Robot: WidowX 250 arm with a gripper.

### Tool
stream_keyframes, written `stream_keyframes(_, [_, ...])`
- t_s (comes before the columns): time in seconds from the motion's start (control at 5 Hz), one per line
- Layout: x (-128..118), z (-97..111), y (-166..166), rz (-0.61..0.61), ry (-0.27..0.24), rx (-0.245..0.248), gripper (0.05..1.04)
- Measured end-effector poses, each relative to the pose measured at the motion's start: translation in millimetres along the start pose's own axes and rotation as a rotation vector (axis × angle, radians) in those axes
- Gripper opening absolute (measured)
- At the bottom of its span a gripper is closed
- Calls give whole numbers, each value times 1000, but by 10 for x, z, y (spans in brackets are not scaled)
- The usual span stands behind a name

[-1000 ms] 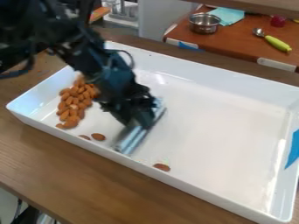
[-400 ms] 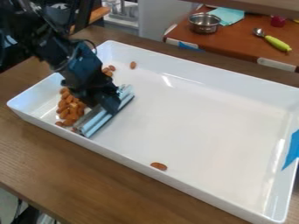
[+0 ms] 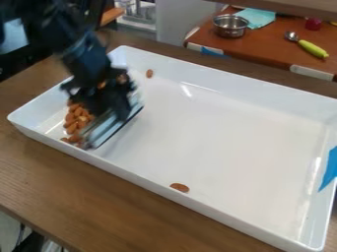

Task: Sweep into pile

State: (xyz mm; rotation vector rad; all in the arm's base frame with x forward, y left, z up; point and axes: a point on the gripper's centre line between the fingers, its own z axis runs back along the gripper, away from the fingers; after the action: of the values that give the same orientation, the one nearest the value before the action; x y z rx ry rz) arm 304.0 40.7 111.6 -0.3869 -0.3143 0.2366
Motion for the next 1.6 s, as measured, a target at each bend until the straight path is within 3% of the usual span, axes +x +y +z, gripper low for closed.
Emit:
stream_keyframes(0.2, [174,141,-574,72,13,-73,376])
stream_keyframes(0.4, [139,85,-944,117,36,-117,376])
stream_keyframes(0.6, [-6,-151,-1362,87,15,-107,376])
stream_keyframes(0.8, [-307,-540,-1521,52,-10,-48,376])
stream_keyframes(1.0, [-415,-747,-1411,34,-52,-15,376])
stream_keyframes(1.2, [-424,-783,-1283,16,-81,-20,376])
stream_keyframes(1.4, [-388,-694,-1044,0,-83,-22,376])
stream_keyframes(1.6, [-316,-565,-721,-14,-61,6,376])
